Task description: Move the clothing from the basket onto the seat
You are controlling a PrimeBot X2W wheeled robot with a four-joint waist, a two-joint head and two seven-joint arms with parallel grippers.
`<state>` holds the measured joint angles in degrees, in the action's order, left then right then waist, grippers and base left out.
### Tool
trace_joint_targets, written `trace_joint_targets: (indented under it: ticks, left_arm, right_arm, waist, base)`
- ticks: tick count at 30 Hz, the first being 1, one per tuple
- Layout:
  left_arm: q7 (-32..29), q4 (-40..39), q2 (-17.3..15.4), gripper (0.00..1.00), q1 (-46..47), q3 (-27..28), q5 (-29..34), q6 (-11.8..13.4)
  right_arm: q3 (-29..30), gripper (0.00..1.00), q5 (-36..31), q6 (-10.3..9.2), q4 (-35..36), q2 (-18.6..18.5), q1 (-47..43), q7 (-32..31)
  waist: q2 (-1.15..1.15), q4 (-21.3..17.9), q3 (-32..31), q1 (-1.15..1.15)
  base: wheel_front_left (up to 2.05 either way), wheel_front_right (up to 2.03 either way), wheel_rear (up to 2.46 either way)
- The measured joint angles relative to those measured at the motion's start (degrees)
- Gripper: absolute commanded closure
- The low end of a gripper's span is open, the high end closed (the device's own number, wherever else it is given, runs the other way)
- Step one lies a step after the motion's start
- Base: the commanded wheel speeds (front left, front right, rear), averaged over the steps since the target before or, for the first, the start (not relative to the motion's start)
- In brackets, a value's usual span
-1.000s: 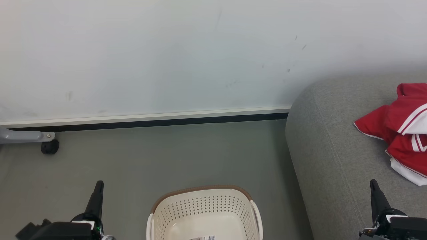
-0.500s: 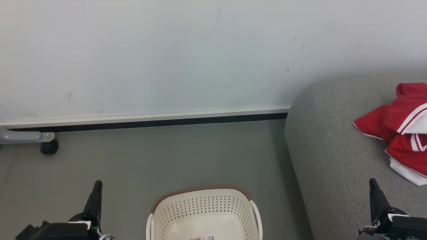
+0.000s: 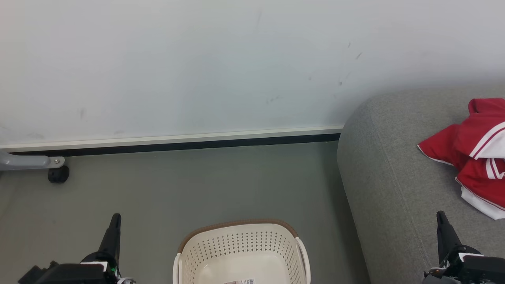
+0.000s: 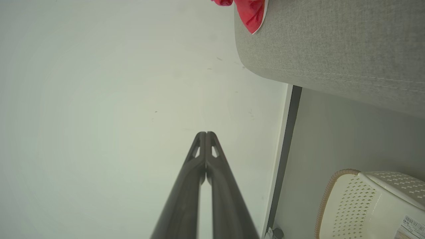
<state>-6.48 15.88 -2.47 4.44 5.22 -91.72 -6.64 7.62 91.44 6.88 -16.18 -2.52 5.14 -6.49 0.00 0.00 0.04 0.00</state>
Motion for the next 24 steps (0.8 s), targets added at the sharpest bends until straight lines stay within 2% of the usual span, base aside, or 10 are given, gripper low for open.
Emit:
trace_joint_targets:
  ticks: [24]
  left_arm:
    - [0.0,0.0,0.0,1.0,0.0,0.0,0.0,0.0]
  right_arm:
    - [0.0,1.0,0.1,0.0,0.0,0.0,0.0,0.0]
  waist:
    - [0.0,0.0,0.0,0.0]
  base:
    - [0.0,0.0,0.0]
